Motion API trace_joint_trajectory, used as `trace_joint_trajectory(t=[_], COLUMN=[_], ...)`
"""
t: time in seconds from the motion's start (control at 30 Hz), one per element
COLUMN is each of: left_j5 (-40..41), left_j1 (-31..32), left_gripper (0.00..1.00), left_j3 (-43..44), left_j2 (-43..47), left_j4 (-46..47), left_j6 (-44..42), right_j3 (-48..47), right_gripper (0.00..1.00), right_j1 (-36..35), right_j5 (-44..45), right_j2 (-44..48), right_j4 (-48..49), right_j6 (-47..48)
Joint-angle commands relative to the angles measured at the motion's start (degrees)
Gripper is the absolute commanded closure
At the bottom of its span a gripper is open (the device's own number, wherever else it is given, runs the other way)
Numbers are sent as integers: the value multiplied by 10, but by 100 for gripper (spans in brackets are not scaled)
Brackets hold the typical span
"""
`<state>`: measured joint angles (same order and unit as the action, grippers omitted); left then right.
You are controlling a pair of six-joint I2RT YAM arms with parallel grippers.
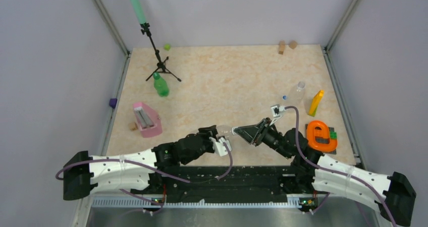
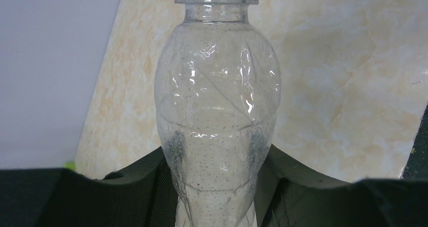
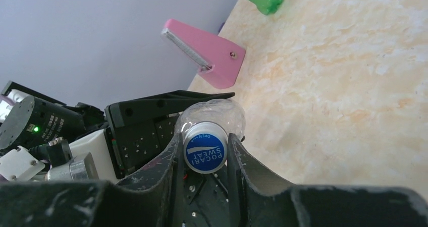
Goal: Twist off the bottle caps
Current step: Unscrew the bottle cap from the plastic bottle.
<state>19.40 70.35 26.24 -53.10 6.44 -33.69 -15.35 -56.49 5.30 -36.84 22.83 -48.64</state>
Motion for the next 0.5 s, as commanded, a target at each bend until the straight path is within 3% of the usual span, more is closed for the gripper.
trace_joint_trajectory(t=[0.0, 0.3, 0.4, 0.47], left_j5=[8, -55, -147, -259], left_j1=[1, -9, -61, -123], left_gripper=[100, 100, 100, 100], left_j3=[22, 24, 26, 32], left_j2=[6, 36, 55, 71], left_j4=[14, 7, -1, -24], left_j6=[6, 89, 145, 183], right_j3=[-1, -11, -4, 11], right_gripper=[80, 96, 100, 100], right_j1=[4, 5, 5, 5], right_j5=[-18, -104, -108, -114], right_j2=[5, -52, -72, -81], right_j4=[27, 31, 52, 94], right_j6=[3, 105, 133, 143])
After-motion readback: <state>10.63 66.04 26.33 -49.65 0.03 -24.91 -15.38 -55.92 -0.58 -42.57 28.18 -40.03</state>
